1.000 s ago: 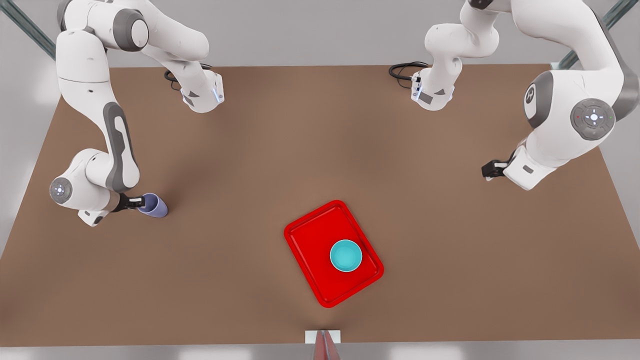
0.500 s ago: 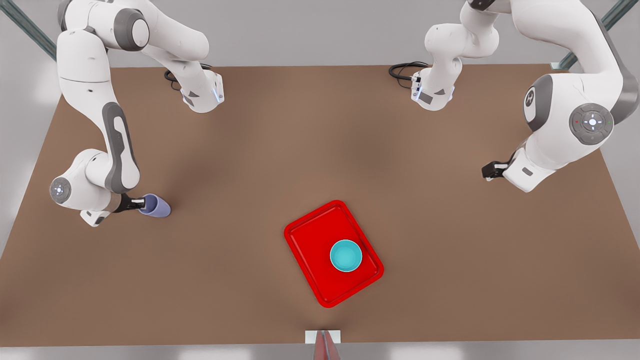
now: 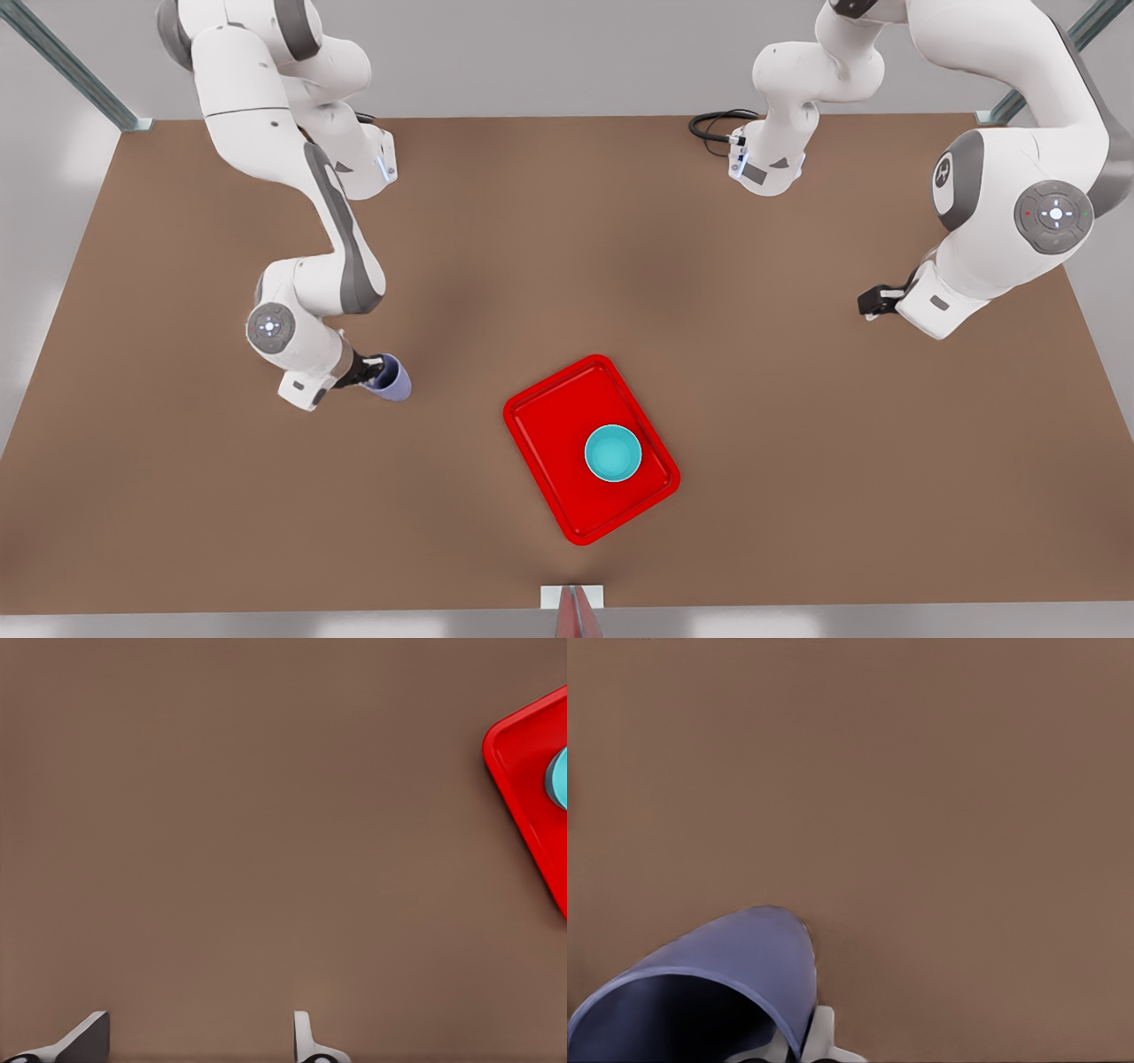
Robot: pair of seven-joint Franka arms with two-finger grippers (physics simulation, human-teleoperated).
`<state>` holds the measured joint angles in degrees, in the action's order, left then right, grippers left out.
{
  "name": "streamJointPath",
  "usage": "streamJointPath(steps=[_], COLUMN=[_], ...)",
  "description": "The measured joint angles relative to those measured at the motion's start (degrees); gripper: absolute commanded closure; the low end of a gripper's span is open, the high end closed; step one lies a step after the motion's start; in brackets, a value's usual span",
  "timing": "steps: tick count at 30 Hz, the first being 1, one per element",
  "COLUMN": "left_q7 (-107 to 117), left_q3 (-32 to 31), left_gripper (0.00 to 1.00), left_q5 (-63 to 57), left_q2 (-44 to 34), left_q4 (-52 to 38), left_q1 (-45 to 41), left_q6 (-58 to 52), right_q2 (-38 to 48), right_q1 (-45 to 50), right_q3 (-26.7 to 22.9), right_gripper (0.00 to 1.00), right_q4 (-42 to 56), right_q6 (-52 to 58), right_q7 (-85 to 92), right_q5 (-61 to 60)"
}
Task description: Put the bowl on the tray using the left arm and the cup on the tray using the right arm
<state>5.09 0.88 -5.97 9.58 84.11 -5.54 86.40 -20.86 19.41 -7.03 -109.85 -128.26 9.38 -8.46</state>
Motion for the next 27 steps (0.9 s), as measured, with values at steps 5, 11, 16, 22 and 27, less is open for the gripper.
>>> streamJointPath(steps=[5, 11, 16, 22, 27], left_q7=[0.0, -0.1, -0.1, -0.1, -0.1], left_q3=[0.0, 0.1, 0.1, 0.1, 0.2], left_gripper=[0.0, 0.0, 0.0, 0.0, 0.0], left_q5=[0.0, 0.0, 0.0, 0.0, 0.0], left_q2=[0.0, 0.0, 0.0, 0.0, 0.1], left_q4=[0.0, 0.0, 0.0, 0.0, 0.1], left_q1=[0.0, 0.0, 0.1, 0.1, 0.2], left_q6=[0.0, 0.0, 0.0, 0.0, 0.0], right_q2=[-1.0, -6.1, -13.1, -17.2, -21.7], right_q1=[6.5, 7.7, 11.4, 12.6, 15.0], right_q3=[0.1, 3.5, 3.6, 3.7, 3.3], right_gripper=[0.79, 0.79, 0.79, 0.79, 0.79], right_q4=[2.3, 13.4, 22.2, 29.4, 36.8], right_q6=[-0.3, 2.4, 3.2, 5.4, 8.9], right_q7=[-12.8, -22.6, -30.7, -35.2, -38.5], right_q5=[0.0, 0.1, -0.1, -2.1, -2.1])
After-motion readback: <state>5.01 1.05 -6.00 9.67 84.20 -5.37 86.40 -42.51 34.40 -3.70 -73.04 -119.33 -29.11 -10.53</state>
